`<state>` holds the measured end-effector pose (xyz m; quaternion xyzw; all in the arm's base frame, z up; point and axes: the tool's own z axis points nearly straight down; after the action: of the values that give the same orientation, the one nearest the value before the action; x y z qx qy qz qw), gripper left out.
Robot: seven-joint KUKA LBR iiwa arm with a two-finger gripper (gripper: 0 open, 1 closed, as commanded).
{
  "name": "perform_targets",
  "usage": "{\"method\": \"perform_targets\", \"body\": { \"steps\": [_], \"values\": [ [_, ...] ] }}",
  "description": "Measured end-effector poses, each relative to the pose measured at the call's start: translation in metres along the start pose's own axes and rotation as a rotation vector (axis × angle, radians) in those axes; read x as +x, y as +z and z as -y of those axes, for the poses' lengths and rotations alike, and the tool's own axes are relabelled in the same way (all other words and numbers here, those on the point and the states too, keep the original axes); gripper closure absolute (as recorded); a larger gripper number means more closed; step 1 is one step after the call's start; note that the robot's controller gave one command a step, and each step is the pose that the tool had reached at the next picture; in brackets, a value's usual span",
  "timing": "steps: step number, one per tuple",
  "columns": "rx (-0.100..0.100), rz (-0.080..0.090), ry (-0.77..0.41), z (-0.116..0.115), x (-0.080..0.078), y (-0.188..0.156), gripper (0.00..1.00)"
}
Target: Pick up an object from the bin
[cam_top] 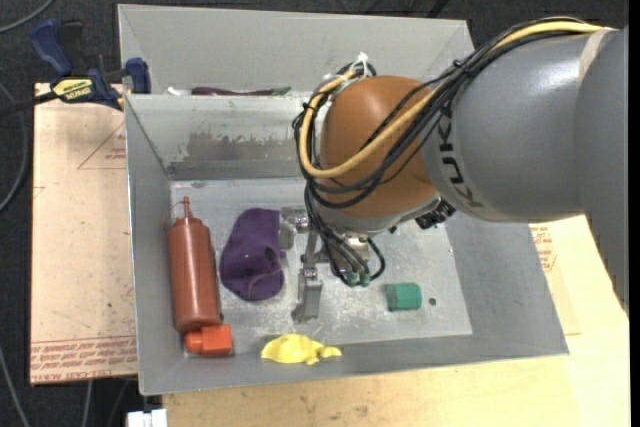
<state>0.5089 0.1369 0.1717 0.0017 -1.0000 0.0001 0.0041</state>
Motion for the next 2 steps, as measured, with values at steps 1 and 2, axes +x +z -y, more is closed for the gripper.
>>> {"method": "perform_targets", "body": {
  "steps": [1, 2],
  "values": [
    [-0.001, 0.008, 0.003, 0.001, -0.002, -0.005, 0.0],
    [-0.004, 0.012, 0.032, 0.001, -0.011, 0.039, 0.0]
  ]
}}
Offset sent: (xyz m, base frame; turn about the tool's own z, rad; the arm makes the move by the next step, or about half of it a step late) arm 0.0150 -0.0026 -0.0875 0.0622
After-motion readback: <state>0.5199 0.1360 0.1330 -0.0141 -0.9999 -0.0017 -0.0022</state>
